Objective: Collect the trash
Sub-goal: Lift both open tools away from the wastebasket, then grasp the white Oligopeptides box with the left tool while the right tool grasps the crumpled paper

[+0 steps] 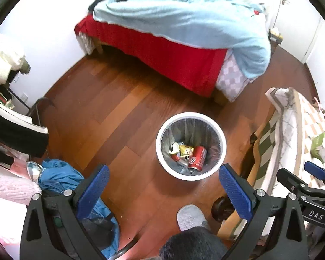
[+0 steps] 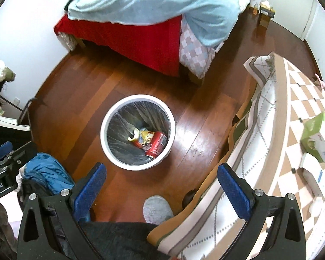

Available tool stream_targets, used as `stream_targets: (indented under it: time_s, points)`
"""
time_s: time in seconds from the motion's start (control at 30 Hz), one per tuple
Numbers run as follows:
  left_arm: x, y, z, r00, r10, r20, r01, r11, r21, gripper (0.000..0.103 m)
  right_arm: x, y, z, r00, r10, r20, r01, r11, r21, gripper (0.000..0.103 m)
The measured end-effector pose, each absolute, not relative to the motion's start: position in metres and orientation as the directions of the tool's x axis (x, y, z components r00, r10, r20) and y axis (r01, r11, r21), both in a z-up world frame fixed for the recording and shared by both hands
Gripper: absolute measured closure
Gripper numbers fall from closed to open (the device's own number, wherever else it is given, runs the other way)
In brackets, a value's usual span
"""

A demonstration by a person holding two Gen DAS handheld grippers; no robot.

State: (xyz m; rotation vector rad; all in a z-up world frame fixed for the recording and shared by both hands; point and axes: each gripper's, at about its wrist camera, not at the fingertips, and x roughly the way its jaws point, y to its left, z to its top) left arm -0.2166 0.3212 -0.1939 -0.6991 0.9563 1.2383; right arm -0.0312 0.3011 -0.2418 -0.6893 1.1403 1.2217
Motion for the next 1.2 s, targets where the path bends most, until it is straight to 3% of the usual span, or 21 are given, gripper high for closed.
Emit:
stream_targets:
  time_s: [0.33, 0.57, 0.8, 1.03, 1.1, 1.17, 1.2]
  points:
    - [-0.193, 0.267, -0.131, 0.089, 0.548, -0.832, -0.964, 0.256, 0.066, 0.0, -0.022, 0.236, -0.161, -0.083, 0.498, -0.863, -0.939, 0.249, 0.235, 0.0]
    - [-0.137, 0.228, -0.123, 0.127, 0.573, -0.809, -0.944, 0.321, 0.079, 0.0, 0.011, 0.177, -0.128, -0.108, 0.579, -0.808, -0.882, 0.319, 0.347, 0.0]
    - [-0.013, 0.196, -0.171, 0.207, 0.438, -0.875, -0.879, 0.476, 0.03, 0.0, 0.107, 0.09, -0.138, -0.002, 0.564, -0.826, -0.769, 0.527, 0.362, 0.0]
    - [0.121, 0.178, -0.234, 0.273, 0.202, -0.941, -0.855, 0.499, -0.141, 0.0, 0.239, -0.022, -0.18, 0.179, 0.403, -0.897, -0.552, 0.796, 0.248, 0.0]
    - [0.148, 0.179, -0.253, 0.294, 0.147, -0.945, -0.865, 0.462, -0.197, 0.0, 0.268, -0.05, -0.19, 0.208, 0.369, -0.906, -0.492, 0.84, 0.229, 0.004]
    - [0.171, 0.18, -0.273, 0.306, 0.099, -0.947, -0.878, 0.413, -0.24, 0.001, 0.296, -0.071, -0.201, 0.232, 0.329, -0.915, -0.448, 0.872, 0.2, 0.029]
    - [0.179, 0.181, -0.282, 0.313, 0.074, -0.947, -0.884, 0.388, -0.261, 0.006, 0.31, -0.08, -0.208, 0.24, 0.309, -0.92, -0.43, 0.884, 0.184, 0.031]
